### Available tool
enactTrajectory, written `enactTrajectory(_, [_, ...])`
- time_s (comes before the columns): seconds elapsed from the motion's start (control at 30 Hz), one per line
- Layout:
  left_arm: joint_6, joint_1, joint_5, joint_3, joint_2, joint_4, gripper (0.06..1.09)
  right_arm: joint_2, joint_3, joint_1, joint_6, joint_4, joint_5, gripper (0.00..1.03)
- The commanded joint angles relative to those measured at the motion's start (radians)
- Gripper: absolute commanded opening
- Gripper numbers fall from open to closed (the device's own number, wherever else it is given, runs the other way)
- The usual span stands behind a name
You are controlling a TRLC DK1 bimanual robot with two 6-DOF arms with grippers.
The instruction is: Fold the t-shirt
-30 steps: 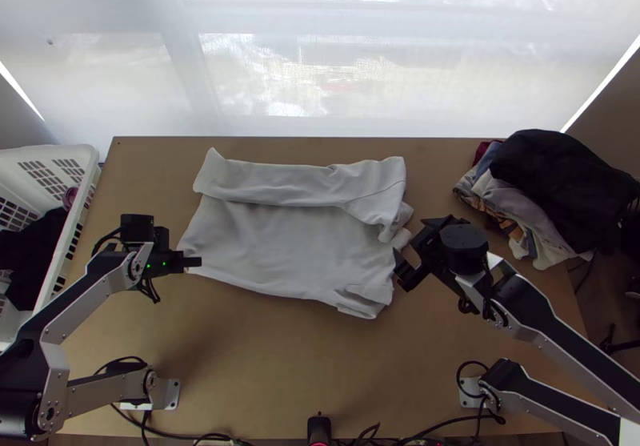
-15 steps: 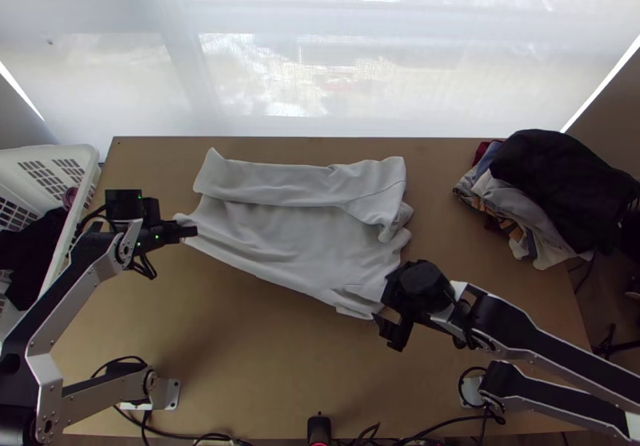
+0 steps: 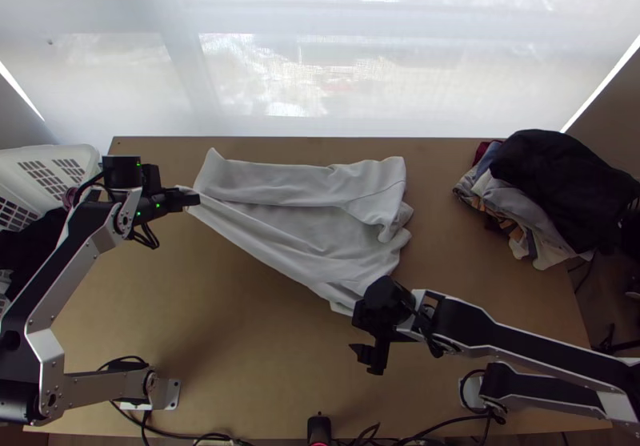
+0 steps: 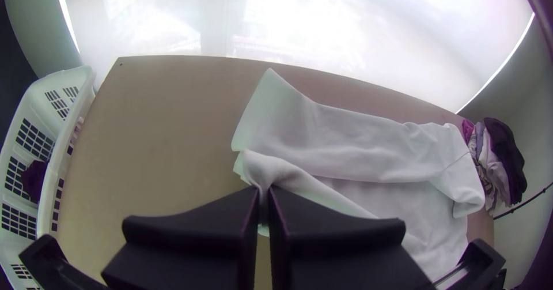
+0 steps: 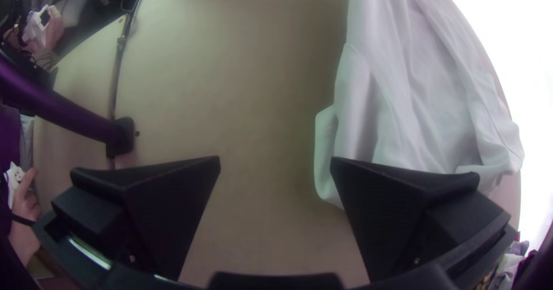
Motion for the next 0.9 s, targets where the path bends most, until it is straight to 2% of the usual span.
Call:
enactTrajectory(0.0, [-0.006, -0.012, -0.001, 0.051, 0.044, -0.002, 0.09, 0.116, 0.009, 0.005, 0.014, 0.068, -0.024, 0.87])
enactTrajectory(0.4, [-0.002, -0.019, -0.001, 0.052, 0.058, -0.003, 0.09, 0.308, -0.001, -0.033, 0.033, 0.251, -0.024, 0.83])
enactTrajectory(0.6, [-0.001, -0.019, -0.001, 0.052, 0.058, -0.011, 0.09, 0.311, -0.009, -0.101, 0.019, 0.261, -0.023, 0.83])
enactTrajectory(0.8, [-0.002, -0.024, -0.001, 0.052, 0.056, -0.014, 0.09, 0.320, -0.014, -0.115, 0.016, 0.278, -0.023, 0.83])
enactTrajectory(0.87, [-0.002, -0.024, -0.001, 0.052, 0.053, -0.020, 0.09, 0.335, -0.015, -0.122, 0.014, 0.289, -0.021, 0.78])
